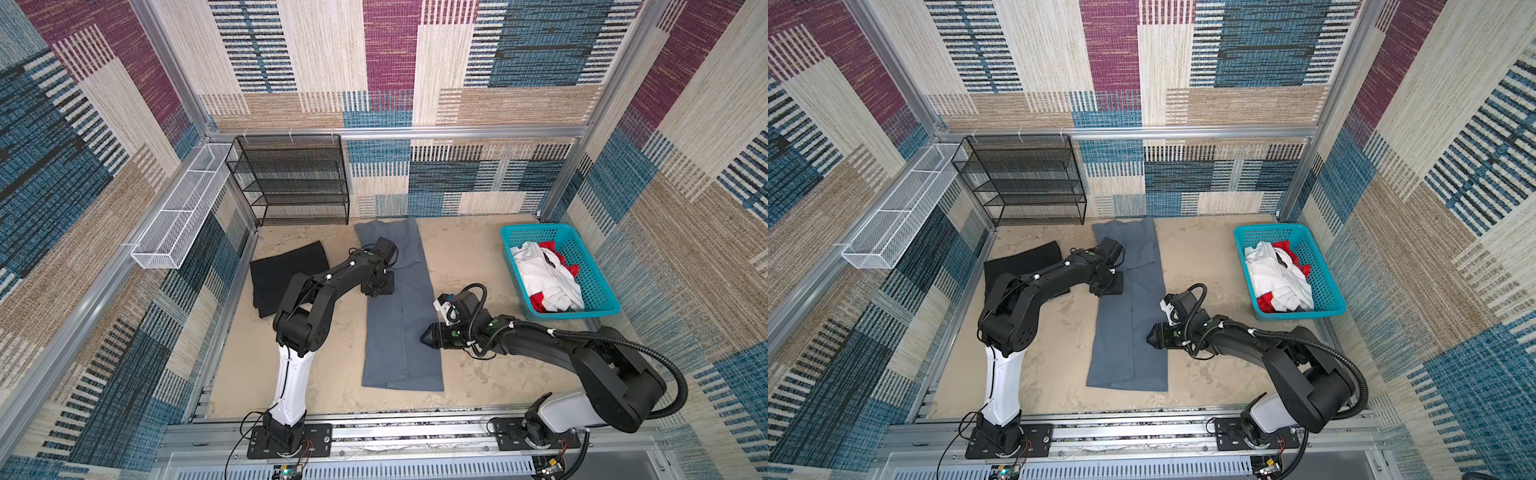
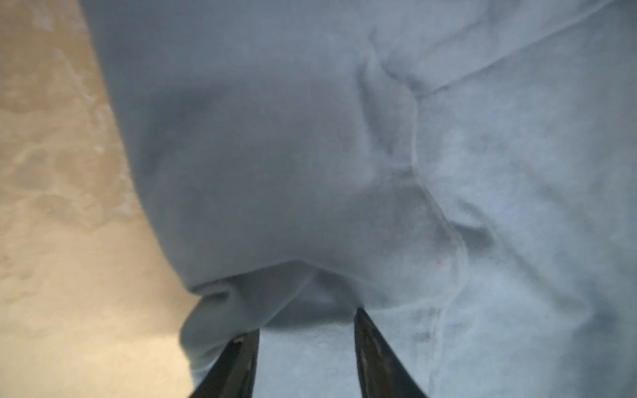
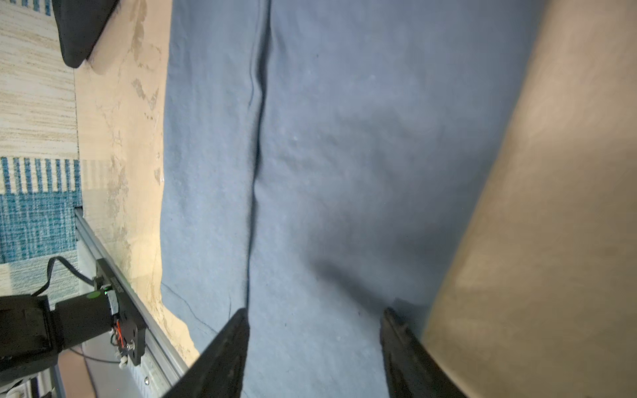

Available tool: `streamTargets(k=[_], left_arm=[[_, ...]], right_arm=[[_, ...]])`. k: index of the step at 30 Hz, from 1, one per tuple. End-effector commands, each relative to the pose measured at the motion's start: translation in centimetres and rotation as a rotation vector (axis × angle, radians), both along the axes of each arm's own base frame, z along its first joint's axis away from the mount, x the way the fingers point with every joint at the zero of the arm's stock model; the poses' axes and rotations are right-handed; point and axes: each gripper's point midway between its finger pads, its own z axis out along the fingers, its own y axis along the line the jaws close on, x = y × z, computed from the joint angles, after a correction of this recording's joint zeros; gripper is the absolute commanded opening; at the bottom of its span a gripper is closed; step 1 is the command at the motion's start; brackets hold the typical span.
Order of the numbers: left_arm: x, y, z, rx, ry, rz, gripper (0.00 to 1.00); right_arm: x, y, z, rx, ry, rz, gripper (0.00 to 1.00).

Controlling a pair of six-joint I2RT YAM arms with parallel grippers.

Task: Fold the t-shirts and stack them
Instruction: 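Grasp the strip's near end corners with the left and right grippers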

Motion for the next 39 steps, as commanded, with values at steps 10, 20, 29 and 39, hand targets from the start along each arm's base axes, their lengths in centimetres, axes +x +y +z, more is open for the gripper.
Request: streamTargets(k=[10, 20, 29, 39], left_arm=[[-13.4, 3.5, 3.3, -0.163, 0.064, 0.050, 0.48], [-25.9, 5.4, 0.2, -0.250, 0.223, 0.051, 0.48], [-28.9, 5.9, -2.4, -0.253, 0.264, 0.066, 0.48], [-29.2, 5.9, -3.1, -0.207, 0.294, 0.066, 0.42]], right_arm=[[-3.1, -3.6, 1.9, -0.051, 0.016, -0.078, 0.66], [-10.4, -4.2, -1.1, 0.017, 0.167, -0.044, 0.61], [-13.0, -4.2, -2.7, 0.016, 0.229, -0.023, 0.56], [-13.5, -3.9, -3.3, -0.011, 0.249, -0.001, 0.55]])
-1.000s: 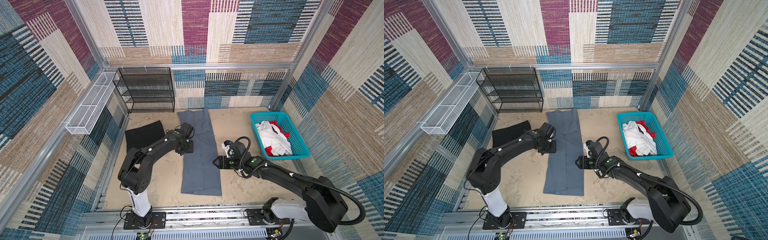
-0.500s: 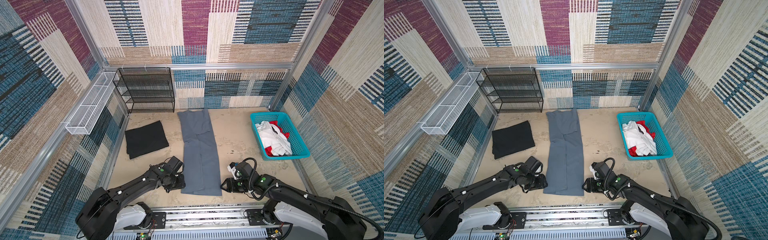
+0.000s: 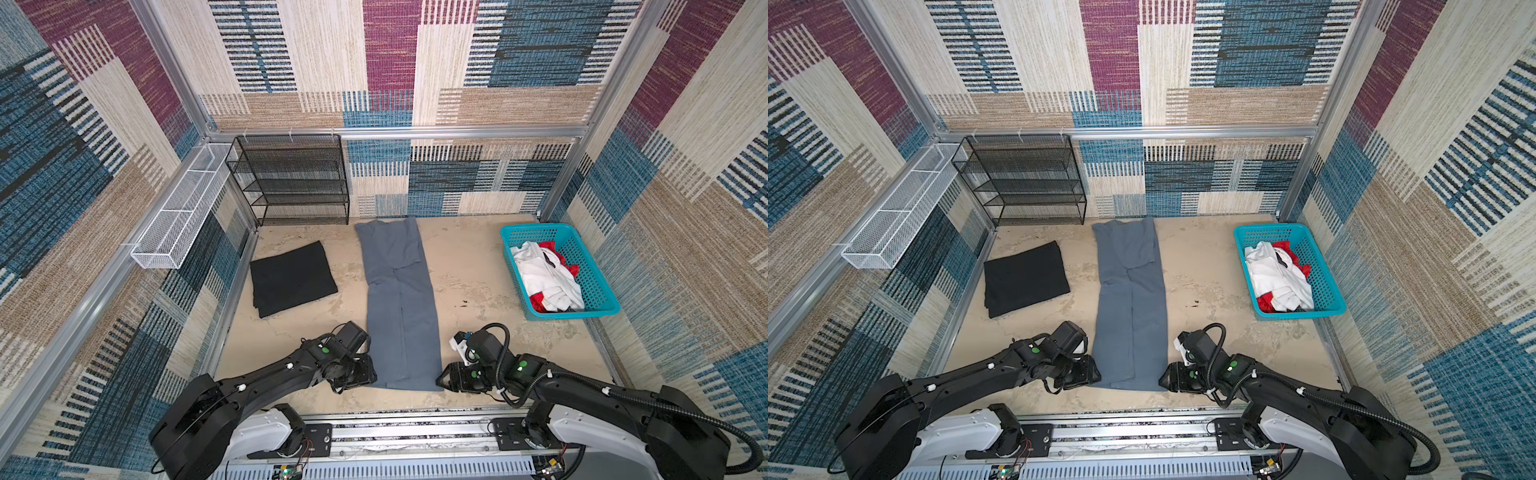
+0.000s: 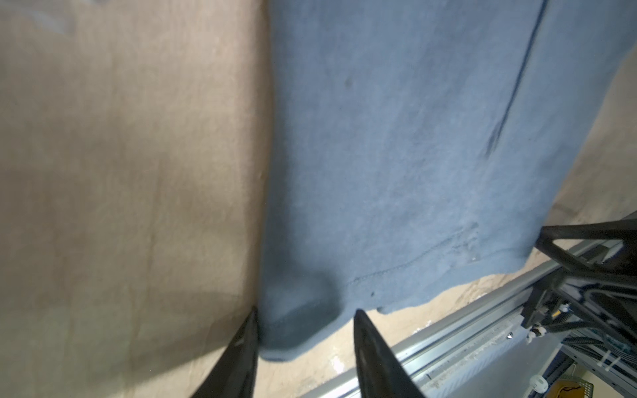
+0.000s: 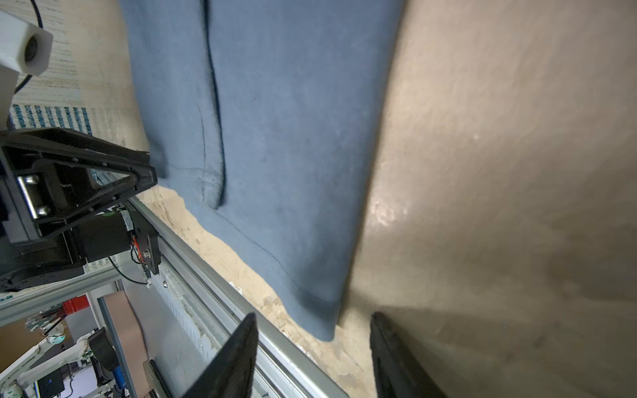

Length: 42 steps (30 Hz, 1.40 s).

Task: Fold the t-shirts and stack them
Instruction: 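Grasp the strip's near end corners with the left and right grippers, then lift the near end with both grippers and fold it away from the robot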

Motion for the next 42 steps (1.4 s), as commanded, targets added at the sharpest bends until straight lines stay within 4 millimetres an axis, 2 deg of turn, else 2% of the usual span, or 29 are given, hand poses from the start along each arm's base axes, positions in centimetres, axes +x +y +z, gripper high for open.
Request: streamTargets(k=[1, 7, 10, 21, 26, 33, 37, 40, 42], left_arm=[[-1.0, 2.1, -1.4, 0.110, 0.054, 0.032, 0.39], [-1.3, 1.9, -1.5, 0.106, 0.057, 0.044, 0.09], [-1.6, 1.6, -1.0, 0.084, 0.040, 0.055, 0.00], [-2.3, 0.9, -1.7, 0.075, 0.037, 0.046, 0.00], [-2.6, 0.9, -2.1, 0.080, 0.038, 0.047, 0.00], [-3.0, 1.2, -2.4, 0.094, 0.049, 0.044, 0.00], [-3.1, 1.2, -2.5, 0.093, 0.051, 0.041, 0.00], [-3.2, 1.2, -2.4, 0.093, 0.056, 0.032, 0.00], [-3.3, 1.2, -2.2, 0.088, 0.057, 0.027, 0.00]], right_arm=[[-0.6, -1.0, -1.0, -0.055, 0.030, -0.011, 0.55], [-0.5, -0.8, -1.2, -0.047, 0.023, -0.004, 0.56], [-0.5, -0.8, -1.4, -0.052, 0.023, -0.004, 0.56], [-1.4, -1.0, -1.4, -0.016, 0.041, -0.002, 0.53], [-1.7, -1.5, -2.1, -0.060, 0.058, 0.012, 0.50], [-0.7, -0.6, -2.1, -0.052, 0.042, 0.007, 0.41], [0.1, -0.5, -2.0, -0.074, 0.019, -0.005, 0.23], [0.8, -0.5, -1.6, -0.078, -0.013, -0.022, 0.00], [1.1, -0.3, -0.8, -0.059, -0.036, -0.025, 0.00]])
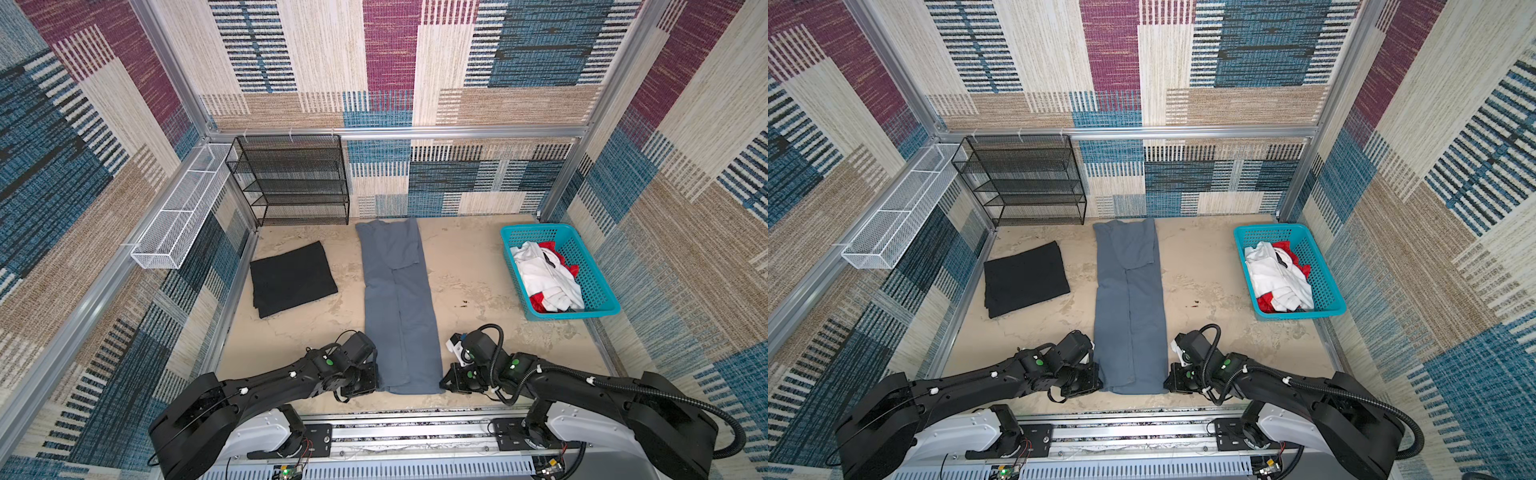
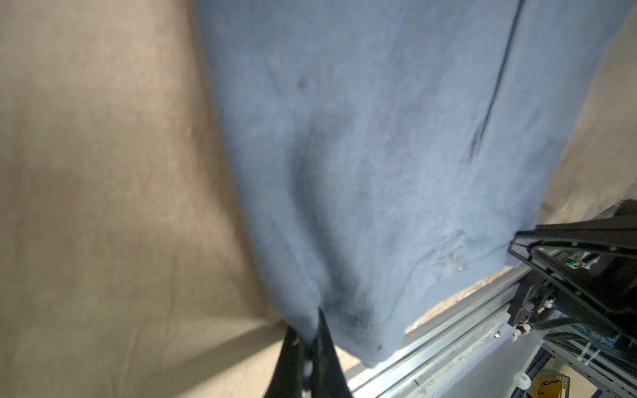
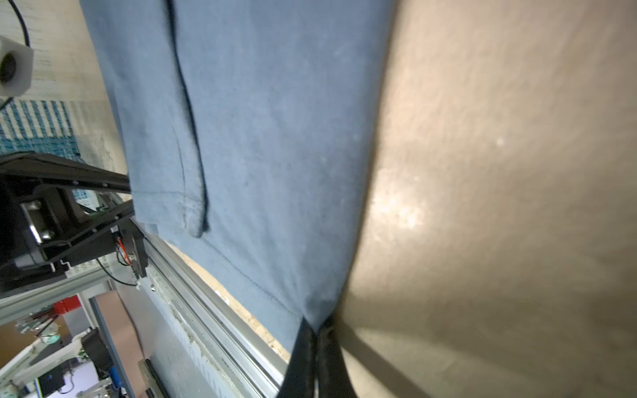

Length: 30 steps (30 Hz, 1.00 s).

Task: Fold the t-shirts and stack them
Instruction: 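Lift the near end with both grippers and fold it away from the robot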

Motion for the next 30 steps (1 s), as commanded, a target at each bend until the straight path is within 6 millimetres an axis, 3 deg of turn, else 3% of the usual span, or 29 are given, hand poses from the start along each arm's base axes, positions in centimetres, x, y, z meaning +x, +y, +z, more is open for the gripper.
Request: streamTargets(k=[1, 17, 22, 30], left_arm=[[-1.7, 2.8, -1.3, 0.124, 0.058, 0.001, 0.00], [-3.4, 2.7, 5.2, 0.030, -0.040, -0.082, 0.00], [-2.8, 2.5, 7.2, 0.012, -0.093, -0.077, 0.00], [-0.1, 3.5, 10.3, 0.076, -0.245, -0.033, 0.00]], right_arm=[[0.5, -0.4, 0.6, -0.014, -0.038, -0.016, 0.00], [-0.5, 0.9, 7.2, 0.167, -0.111, 0.052, 0.00], [0.4, 1.1, 10.0, 0.189, -0.165, 0.023, 0.00], [2.7, 0.4, 10.6, 0.132, -0.220, -0.086, 0.00]])
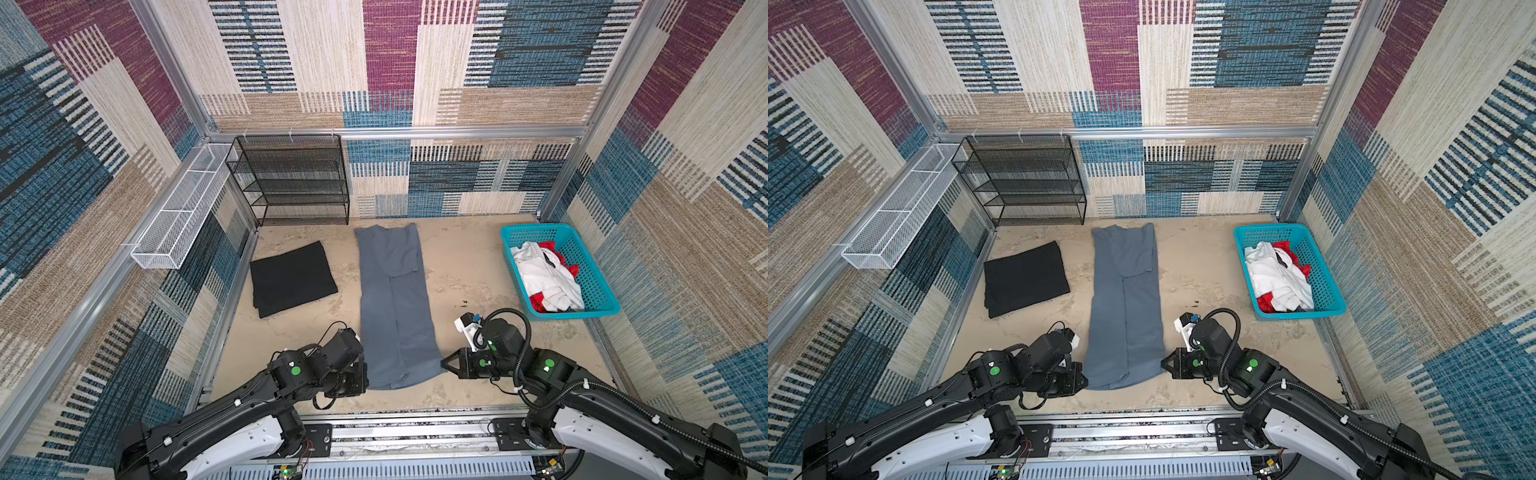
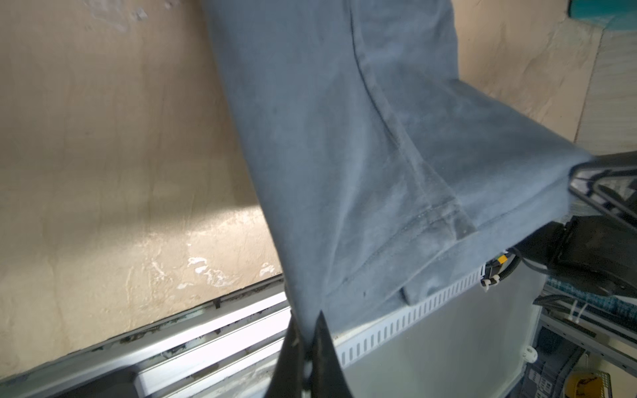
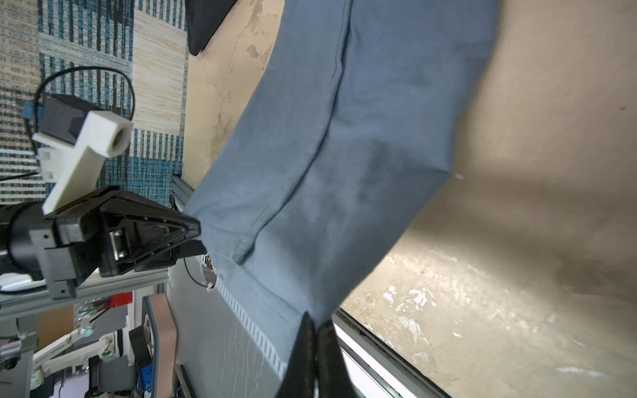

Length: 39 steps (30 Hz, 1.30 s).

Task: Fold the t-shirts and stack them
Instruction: 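Lift the near end with both grippers and fold it away from the robot, then lay the folded end onto the strip's middle with both grippers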

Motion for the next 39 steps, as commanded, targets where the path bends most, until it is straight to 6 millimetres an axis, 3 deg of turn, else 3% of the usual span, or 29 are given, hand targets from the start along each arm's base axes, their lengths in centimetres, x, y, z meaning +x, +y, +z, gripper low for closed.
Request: streamTargets(k=[1, 11, 22, 39], left_arm=[[1.4, 1.6, 0.6, 0.092, -0.089, 0.027, 0.00], [5.1, 1.5, 3.0, 0.148, -0.239, 0.069, 0.00], [10.7, 1.2, 4.9, 0.164, -0.329, 0.107, 0.00], [18.5, 0.7, 5.0, 0.145, -0.334, 0.125, 0.00]], right_arm=[[1.4, -0.2, 0.2, -0.017, -0.028, -0.065, 0.00], [5.9, 0.9, 3.8, -0.034, -0.196, -0.143, 0.00], [10.8, 1.0, 5.9, -0.046, -0.313, -0.207, 0.00], [17.6, 1.0, 4.8, -0.112, -0.348, -0.231, 0.00]])
